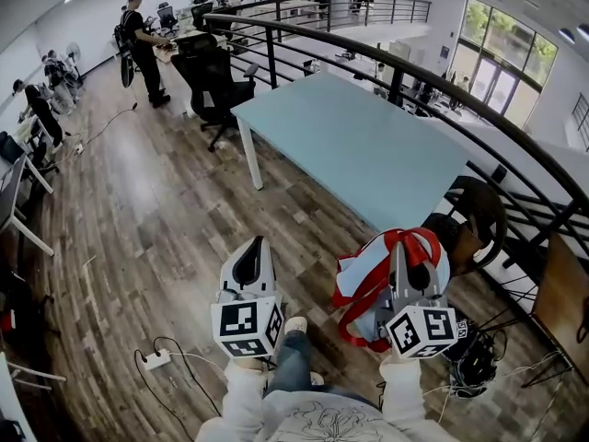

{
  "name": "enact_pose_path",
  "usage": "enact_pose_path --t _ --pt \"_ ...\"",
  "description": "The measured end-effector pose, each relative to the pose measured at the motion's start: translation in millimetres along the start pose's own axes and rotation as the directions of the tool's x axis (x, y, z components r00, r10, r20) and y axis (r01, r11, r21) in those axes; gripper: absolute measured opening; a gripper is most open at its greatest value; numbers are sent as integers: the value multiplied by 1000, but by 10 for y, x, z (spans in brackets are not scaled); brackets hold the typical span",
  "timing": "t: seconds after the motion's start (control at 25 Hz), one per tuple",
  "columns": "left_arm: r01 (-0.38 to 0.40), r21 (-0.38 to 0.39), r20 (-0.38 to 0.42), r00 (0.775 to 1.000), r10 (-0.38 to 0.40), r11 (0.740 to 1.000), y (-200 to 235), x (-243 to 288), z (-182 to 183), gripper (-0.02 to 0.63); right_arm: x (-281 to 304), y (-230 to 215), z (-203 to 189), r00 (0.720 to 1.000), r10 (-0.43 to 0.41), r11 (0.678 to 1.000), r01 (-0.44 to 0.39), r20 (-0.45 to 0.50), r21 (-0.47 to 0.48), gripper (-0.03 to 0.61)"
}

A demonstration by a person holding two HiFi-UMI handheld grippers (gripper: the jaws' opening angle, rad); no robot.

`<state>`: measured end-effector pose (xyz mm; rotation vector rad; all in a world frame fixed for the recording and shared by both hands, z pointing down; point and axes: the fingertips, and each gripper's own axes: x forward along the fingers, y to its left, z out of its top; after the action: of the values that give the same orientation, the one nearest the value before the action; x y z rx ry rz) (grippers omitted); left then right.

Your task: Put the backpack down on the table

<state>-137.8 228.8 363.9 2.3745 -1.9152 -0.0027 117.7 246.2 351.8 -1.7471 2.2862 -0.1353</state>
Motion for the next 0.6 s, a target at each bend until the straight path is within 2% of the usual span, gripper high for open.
enact_pose_path --t 0.28,0.6 --pt "35 3 -16 999 -35 999 48 773 -90 8 638 -260 -157 1000 -18 1000 18 -2 6 25" --pt "82 16 -5 997 -82 997 262 1992 47 8 1738 -491 -120 998 -20 1000 20 52 -1 25"
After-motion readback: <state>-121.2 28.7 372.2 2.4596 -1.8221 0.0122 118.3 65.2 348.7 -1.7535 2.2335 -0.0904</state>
